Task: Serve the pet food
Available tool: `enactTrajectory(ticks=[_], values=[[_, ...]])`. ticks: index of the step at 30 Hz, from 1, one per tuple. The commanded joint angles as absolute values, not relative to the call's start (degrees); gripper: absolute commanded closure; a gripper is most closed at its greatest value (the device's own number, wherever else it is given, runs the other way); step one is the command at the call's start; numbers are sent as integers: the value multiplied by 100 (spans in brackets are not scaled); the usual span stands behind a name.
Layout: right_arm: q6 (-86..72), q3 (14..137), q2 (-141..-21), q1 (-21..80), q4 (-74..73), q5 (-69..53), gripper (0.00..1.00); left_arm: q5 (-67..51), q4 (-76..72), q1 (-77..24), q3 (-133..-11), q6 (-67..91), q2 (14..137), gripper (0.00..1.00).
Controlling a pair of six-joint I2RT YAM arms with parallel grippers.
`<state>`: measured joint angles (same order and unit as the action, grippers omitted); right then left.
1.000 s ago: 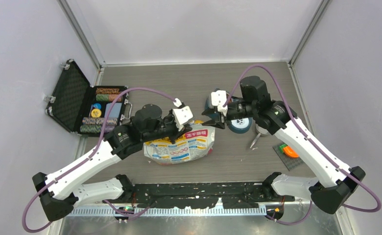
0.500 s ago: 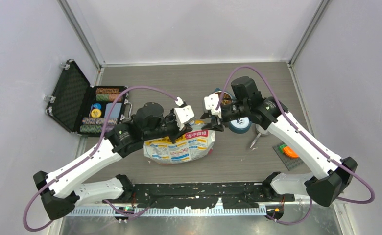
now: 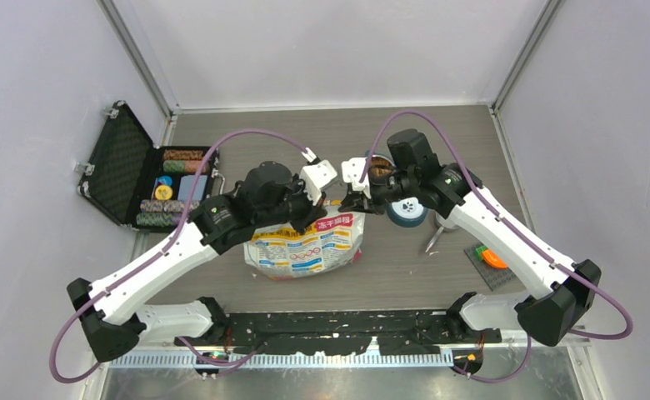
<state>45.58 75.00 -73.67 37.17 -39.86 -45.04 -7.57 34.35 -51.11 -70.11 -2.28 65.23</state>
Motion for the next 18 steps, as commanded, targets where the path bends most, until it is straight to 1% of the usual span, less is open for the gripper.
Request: enactTrajectory(ticks=[1, 3, 5, 18], values=[[3995, 7498, -7166, 3737, -3125, -3314, 95, 1426, 4891, -5124, -7067, 552, 6312, 100], [3794, 7460, -7103, 3616, -2879, -2915, 95, 2350, 5421, -5124, -7013, 955, 6233, 100], [3695, 7488, -7094, 3493, -2834, -2752, 95, 2804, 5893, -5124, -6965, 1247, 6192, 100], [3686, 7499, -6962, 3205, -2863, -2502, 95, 4126, 7208, -5124, -6616, 2095, 6002, 100]])
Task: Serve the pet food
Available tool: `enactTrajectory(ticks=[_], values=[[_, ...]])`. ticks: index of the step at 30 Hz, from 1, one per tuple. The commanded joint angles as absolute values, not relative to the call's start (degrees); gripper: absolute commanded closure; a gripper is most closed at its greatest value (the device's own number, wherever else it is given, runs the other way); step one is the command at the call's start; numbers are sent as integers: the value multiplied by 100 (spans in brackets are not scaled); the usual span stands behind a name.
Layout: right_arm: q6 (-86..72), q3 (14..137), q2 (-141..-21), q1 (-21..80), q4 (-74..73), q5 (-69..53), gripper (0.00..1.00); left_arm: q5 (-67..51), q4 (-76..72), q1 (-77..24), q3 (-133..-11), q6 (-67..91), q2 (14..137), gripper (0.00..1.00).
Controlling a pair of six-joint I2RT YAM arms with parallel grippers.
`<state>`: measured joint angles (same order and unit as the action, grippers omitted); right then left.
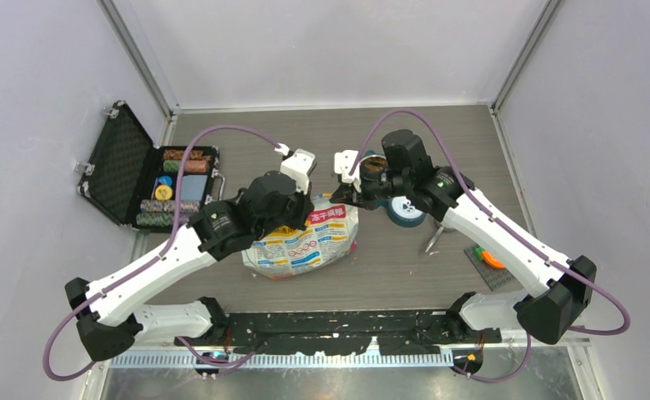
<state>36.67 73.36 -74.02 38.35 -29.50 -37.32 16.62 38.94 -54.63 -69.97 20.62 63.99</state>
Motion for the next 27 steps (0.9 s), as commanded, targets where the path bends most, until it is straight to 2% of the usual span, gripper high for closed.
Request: enactTrajectory(ticks=[1, 6, 9, 10, 11, 14, 15, 19, 23, 27], values=[[3680, 7502, -6953, 3181, -2865, -2503, 95, 4264, 7363, -5122, -6619, 2236, 5996, 100], [3713, 7514, -6962, 3158, -2885, -2566, 95, 4739, 8224, -5117, -6670, 2993, 5849, 100], [3706, 7530, -7001, 3162, -2900, -2631, 95, 4720, 8017, -5117, -6583, 2902, 5577, 100], [3698, 7540, -7011, 3161, -2918, -2681, 95, 4552, 7841, -5117, -6586, 2759, 5495, 97], [3691, 7549, -7020, 3163, -2927, -2707, 95, 4464, 7691, -5117, -6610, 2663, 5424, 90], [3743, 7551, -6984, 3164, -2997, -2851, 95, 4144, 7259, -5119, -6663, 2434, 5251, 53], [3830, 7533, -6960, 3164, -3019, -3007, 95, 3959, 7063, -5119, -6639, 2356, 5174, 45], [4063, 7481, -6867, 3163, -3197, -3491, 95, 3261, 5887, -5117, -6236, 1934, 4725, 33], [4003, 7511, -6783, 3164, -3210, -3596, 95, 2940, 4821, -5121, -5392, 1771, 4025, 29], [4074, 7584, -6778, 3164, -3314, -3755, 95, 2882, 3802, -5117, -4627, 1504, 3448, 34]])
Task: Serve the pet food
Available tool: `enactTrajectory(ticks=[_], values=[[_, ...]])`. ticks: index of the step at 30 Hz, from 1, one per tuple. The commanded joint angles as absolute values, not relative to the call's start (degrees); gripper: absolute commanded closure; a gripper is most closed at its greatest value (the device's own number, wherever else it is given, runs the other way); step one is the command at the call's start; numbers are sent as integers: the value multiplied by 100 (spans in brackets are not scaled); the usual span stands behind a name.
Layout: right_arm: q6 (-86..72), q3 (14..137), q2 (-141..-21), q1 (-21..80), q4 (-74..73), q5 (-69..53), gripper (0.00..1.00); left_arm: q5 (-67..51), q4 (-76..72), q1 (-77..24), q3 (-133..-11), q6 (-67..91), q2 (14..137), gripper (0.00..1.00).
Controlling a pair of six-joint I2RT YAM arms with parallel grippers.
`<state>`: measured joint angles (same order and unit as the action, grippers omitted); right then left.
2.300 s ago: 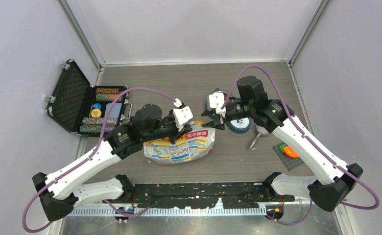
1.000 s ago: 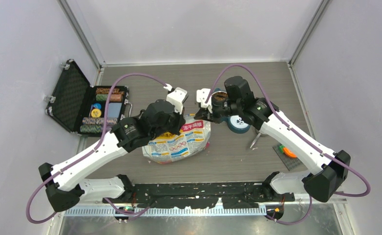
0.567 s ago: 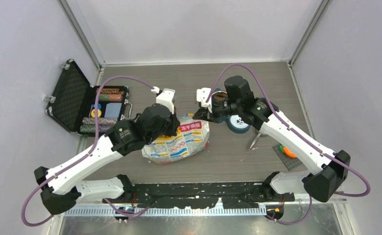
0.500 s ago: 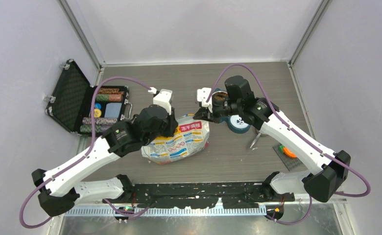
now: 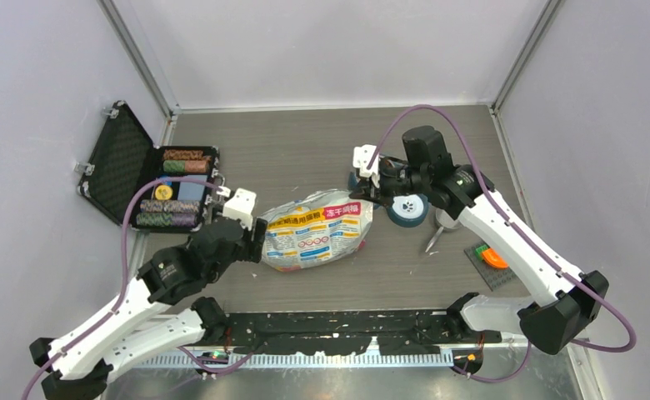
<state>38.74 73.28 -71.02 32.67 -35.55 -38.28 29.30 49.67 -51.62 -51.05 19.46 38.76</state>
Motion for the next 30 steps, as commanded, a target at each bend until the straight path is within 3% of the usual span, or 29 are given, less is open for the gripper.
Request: enactTrajectory(ticks=[1, 3, 6, 11, 16, 19, 25, 30], values=[[4178, 7640, -6810, 3164, -3362, -3811, 95, 2791, 3635, -5121, -4543, 1449, 3323, 39], [4477, 7766, -6878, 3168, -3602, -4091, 87, 2668, 3368, -5123, -4426, 1344, 3098, 50], [4907, 7962, -7018, 3198, -4040, -4304, 72, 2467, 3049, -5118, -4344, 1184, 2829, 53], [5255, 8303, -7333, 3414, -4391, -4291, 55, 2061, 2390, -5121, -4200, 808, 2787, 37], [5678, 8554, -7582, 4076, -4831, -3781, 37, 1863, 2049, -5118, -4236, 396, 3180, 39], [5438, 8552, -7706, 4512, -4498, -3489, 34, 1670, 1807, -5115, -4198, 177, 3330, 53], [5141, 8985, -8255, 4888, -4189, -3260, 32, 1469, 1674, -5117, -4178, 35, 3409, 99], [5126, 9293, -8597, 5156, -4000, -3044, 33, 1444, 1628, -5115, -4123, -171, 3278, 100]])
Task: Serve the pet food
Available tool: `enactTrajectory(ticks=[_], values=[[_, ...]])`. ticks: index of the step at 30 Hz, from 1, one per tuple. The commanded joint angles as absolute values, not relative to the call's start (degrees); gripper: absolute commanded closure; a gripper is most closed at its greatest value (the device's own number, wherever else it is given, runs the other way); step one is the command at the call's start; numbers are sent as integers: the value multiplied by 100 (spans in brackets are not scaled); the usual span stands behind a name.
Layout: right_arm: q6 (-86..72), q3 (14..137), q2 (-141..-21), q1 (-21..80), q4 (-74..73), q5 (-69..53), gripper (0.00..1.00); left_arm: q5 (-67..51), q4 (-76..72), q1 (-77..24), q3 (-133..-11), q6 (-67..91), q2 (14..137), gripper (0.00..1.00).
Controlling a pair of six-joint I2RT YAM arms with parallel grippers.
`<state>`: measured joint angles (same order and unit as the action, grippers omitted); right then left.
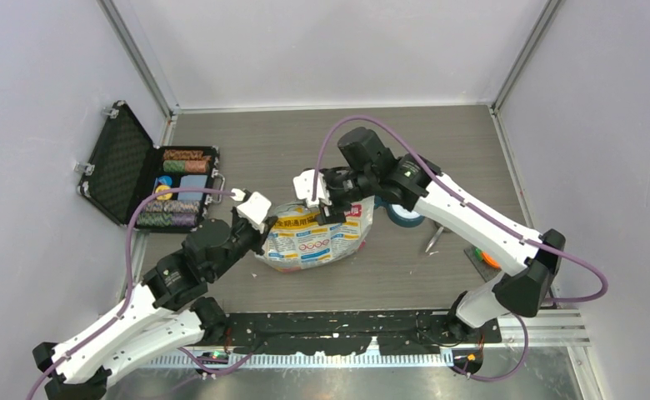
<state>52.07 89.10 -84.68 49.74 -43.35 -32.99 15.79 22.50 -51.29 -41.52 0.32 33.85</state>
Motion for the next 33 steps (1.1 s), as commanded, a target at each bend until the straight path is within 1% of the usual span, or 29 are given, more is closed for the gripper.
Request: enactTrajectory(ticks=[1, 3, 4, 6, 7, 8, 10, 12, 14, 16, 17, 18, 19, 20, 21, 22, 23, 24, 25, 26, 27, 31, 33], values=[[5210, 9335, -8658, 5188, -4004, -2989, 33, 1475, 1630, -5116, -4122, -175, 3251, 100], [5307, 9368, -8707, 5267, -4010, -2808, 34, 1539, 1654, -5120, -4130, -180, 3175, 99], [5335, 9382, -8711, 5314, -4035, -2705, 34, 1602, 1652, -5116, -4143, -172, 3136, 91], [5332, 9409, -8663, 5342, -4109, -2365, 35, 1723, 1694, -5115, -4191, -174, 3068, 72], [5316, 9399, -8634, 5343, -4129, -2101, 35, 1755, 1730, -5121, -4219, -194, 3058, 65], [5280, 9371, -8550, 5350, -4163, -1964, 35, 1783, 1760, -5116, -4253, -203, 3044, 62], [5368, 9267, -8410, 5349, -4289, -1584, 35, 1814, 1748, -5116, -4271, -233, 3039, 61], [5598, 9158, -8311, 5353, -4529, -1353, 36, 1824, 1724, -5117, -4263, -270, 3041, 57], [5772, 9060, -8265, 5364, -4710, -1167, 38, 1834, 1758, -5116, -4263, -252, 3026, 50], [5811, 9027, -8290, 5369, -4820, -991, 44, 1777, 1869, -5116, -4236, -201, 2964, 43], [5789, 9038, -8302, 5372, -4822, -889, 55, 1737, 1906, -5118, -4199, -169, 2900, 39], [5714, 9045, -8311, 5371, -4792, -842, 63, 1683, 1908, -5119, -4089, -134, 2804, 33], [5687, 9062, -8309, 5370, -4764, -838, 75, 1597, 1888, -5119, -3970, -108, 2699, 29], [5652, 9062, -8271, 5370, -4680, -820, 80, 1463, 1837, -5117, -3840, -108, 2552, 27], [5629, 9073, -8258, 5370, -4612, -815, 90, 1352, 1787, -5118, -3689, -126, 2411, 22], [5635, 9089, -8212, 5370, -4552, -856, 93, 1293, 1732, -5120, -3535, -174, 2249, 19], [5709, 9167, -8189, 5370, -4630, -894, 94, 1355, 1605, -5116, -3352, -183, 2084, 13], [5759, 9312, -8153, 5370, -4732, -1021, 95, 1498, 1489, -5115, -3146, -184, 1895, 7], [5832, 9398, -8147, 5366, -4951, -1091, 95, 1631, 1363, -5120, -2950, -208, 1742, 4], [5847, 9572, -8143, 5364, -5046, -1222, 95, 1723, 1217, -5116, -2762, -229, 1595, 1], [5881, 9642, -8144, 5364, -5230, -1283, 95, 1719, 1083, -5115, -2627, -270, 1457, 1], [6134, 10022, -8195, 5361, -5770, -1750, 95, 1206, 537, -5115, -2221, -694, 829, 1], [6203, 10185, -8226, 5361, -6011, -1997, 95, 1176, 465, -5115, -2164, -846, 614, 1]])
